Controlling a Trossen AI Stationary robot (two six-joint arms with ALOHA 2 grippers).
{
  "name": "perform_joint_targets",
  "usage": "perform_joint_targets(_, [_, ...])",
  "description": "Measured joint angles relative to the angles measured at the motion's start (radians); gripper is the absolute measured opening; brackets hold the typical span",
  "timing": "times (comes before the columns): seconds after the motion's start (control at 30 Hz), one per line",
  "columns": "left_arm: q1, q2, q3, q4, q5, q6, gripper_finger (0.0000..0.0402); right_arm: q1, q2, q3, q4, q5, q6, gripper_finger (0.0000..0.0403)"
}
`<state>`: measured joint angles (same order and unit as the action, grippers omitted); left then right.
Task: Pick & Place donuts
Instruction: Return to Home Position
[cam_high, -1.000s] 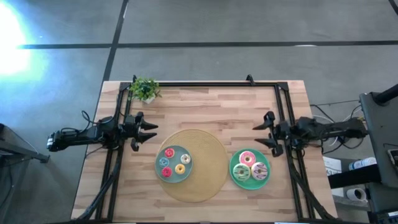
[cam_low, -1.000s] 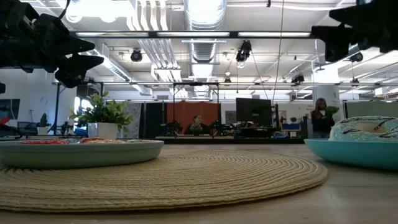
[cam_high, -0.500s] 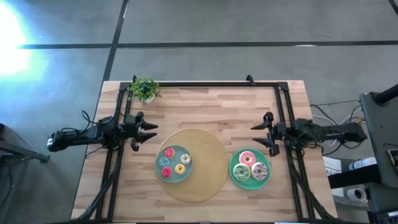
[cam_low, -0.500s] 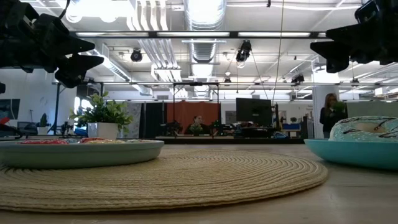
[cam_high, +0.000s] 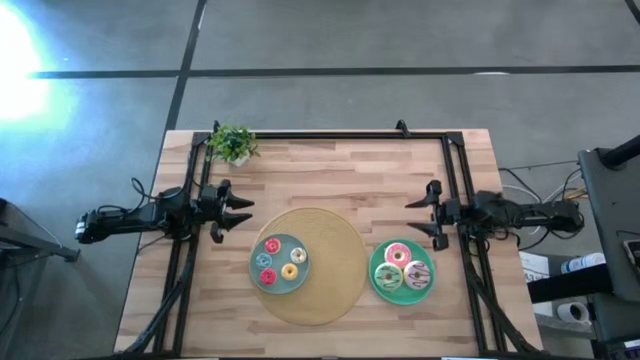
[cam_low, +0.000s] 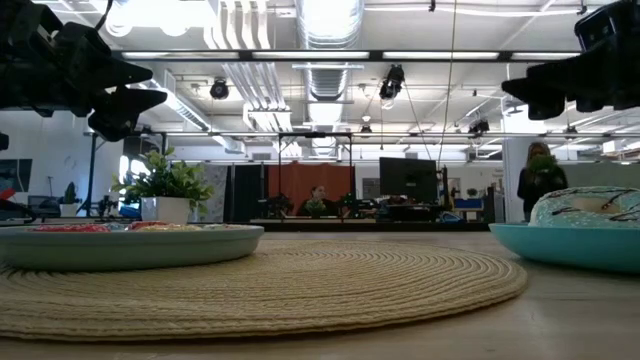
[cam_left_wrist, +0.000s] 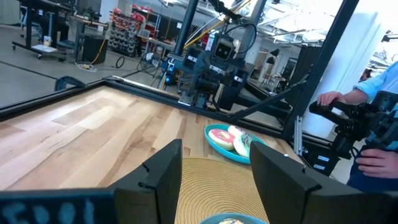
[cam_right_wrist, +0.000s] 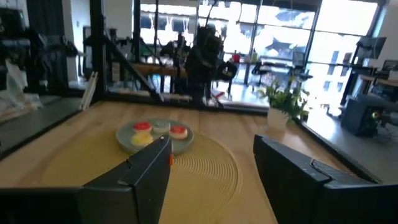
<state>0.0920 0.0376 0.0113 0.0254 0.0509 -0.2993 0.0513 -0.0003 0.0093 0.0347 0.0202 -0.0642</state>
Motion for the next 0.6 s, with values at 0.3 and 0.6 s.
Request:
perform_joint_targets(0.3, [0.000, 0.000, 0.000, 0.000, 0.000, 0.000, 0.0163, 0.001, 0.000, 0.000, -0.028, -0.020, -0.044, 0.0221])
perform_joint_targets(0.6, [0.000, 0.000, 0.000, 0.000, 0.000, 0.000, 0.0163, 0.000, 0.000, 0.000, -0.028, -0.021, -0.049, 0.0221])
